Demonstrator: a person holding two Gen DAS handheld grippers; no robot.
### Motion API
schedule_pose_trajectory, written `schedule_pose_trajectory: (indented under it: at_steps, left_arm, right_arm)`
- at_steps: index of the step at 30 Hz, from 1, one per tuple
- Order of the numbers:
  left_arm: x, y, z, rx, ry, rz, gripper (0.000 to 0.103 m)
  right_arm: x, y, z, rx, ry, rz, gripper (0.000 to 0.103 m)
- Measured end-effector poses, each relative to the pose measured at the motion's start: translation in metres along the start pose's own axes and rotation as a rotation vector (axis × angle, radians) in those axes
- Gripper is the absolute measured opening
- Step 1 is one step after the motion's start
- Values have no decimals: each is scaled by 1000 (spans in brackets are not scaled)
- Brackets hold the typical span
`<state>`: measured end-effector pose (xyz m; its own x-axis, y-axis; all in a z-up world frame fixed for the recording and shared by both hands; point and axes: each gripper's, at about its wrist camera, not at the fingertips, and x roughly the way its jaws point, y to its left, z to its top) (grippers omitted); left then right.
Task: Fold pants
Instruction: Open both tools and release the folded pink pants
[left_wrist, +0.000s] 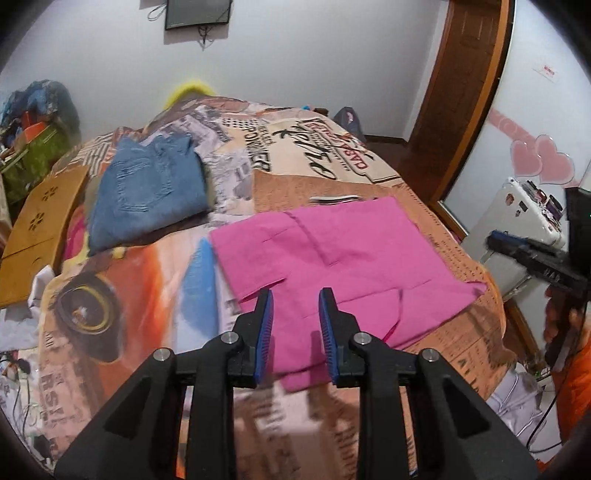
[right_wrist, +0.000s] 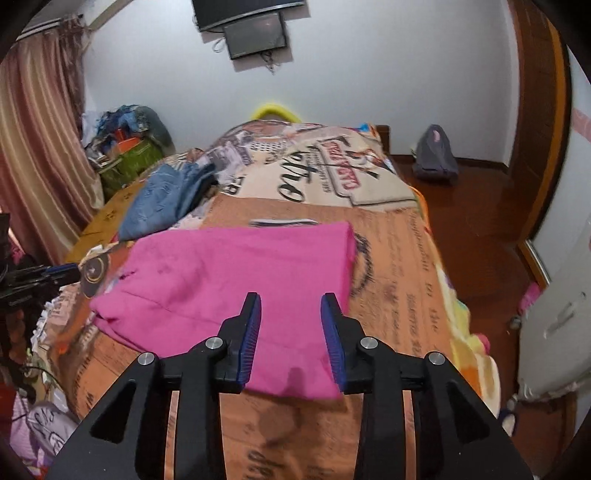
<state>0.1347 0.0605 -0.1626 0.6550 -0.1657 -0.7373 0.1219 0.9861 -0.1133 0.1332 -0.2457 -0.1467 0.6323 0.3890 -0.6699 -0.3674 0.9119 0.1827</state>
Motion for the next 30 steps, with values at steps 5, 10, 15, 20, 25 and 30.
schedule_pose_trajectory:
  at_steps: [5, 10, 15, 20, 25, 30]
  left_arm:
    - [33, -14, -14, -6, 73, -11, 26]
    - [46, -13, -29, 2, 96, 32, 39]
    - [33, 0, -6, 17, 55, 88, 42]
    - [29, 25, 29, 0, -5, 142, 46]
    - [49, 49, 59, -19, 7, 153, 46]
    - [79, 64, 71, -40, 38, 128, 46]
  right_arm:
    - [44, 13, -15, -5, 109, 56, 30]
    - [75, 3, -47, 33, 230, 79, 32]
    - [66, -14, -43, 48, 227, 32, 36]
    - [60, -32, -18, 33, 177, -33, 36]
    - [67, -48, 10, 47, 137, -53, 36]
    - [87, -55, 37, 42, 126, -65, 37]
